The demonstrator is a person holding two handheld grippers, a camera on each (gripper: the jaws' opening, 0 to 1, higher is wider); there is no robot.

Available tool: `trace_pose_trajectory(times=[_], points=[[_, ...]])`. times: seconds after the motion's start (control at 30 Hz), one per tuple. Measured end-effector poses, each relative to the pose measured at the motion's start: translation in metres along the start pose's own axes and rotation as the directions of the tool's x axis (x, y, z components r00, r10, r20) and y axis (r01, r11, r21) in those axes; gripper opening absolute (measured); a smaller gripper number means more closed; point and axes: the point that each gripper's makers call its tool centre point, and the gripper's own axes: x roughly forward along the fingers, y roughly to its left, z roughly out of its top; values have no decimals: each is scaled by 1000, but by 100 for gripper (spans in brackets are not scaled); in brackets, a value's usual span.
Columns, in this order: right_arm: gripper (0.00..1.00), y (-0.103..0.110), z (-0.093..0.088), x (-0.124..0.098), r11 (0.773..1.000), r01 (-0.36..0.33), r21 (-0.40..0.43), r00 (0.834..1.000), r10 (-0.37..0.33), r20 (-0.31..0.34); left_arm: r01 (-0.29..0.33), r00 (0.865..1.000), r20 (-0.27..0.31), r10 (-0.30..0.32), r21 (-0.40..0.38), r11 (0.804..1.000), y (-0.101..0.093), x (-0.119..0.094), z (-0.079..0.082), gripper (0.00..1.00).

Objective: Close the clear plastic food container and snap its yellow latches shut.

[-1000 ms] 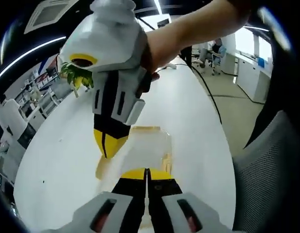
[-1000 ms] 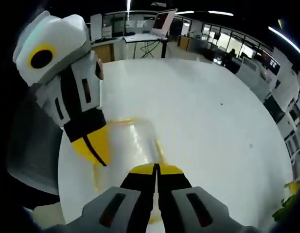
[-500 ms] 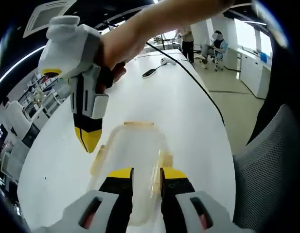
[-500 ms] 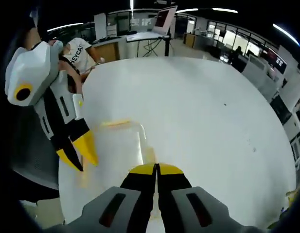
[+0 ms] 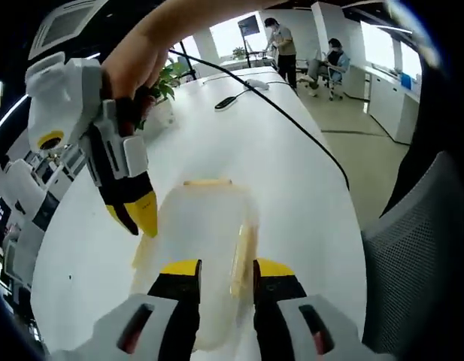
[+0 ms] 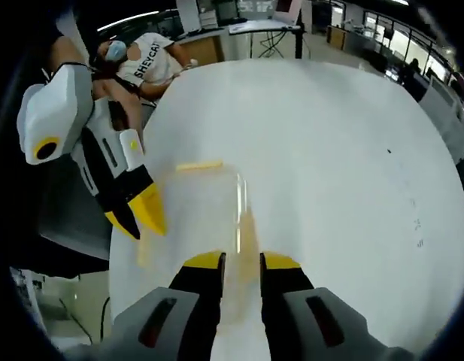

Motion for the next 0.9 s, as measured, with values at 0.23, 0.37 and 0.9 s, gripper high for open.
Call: trace_pose_trajectory(times=[0.23,0.37,0.9], points=[[23,4,2,6,998,-68,-18,996,66,-65,-7,1000,15,7,-11,1000,3,5,3,22],[22,5,1,8,993,-117,14,986,118,-114,-14,1000,28,14,4,1000,3,5,2,22],[18,8,1,14,989,-147,-17,941,134,-310,-28,994,106,16,112,993,3,10,12,15]])
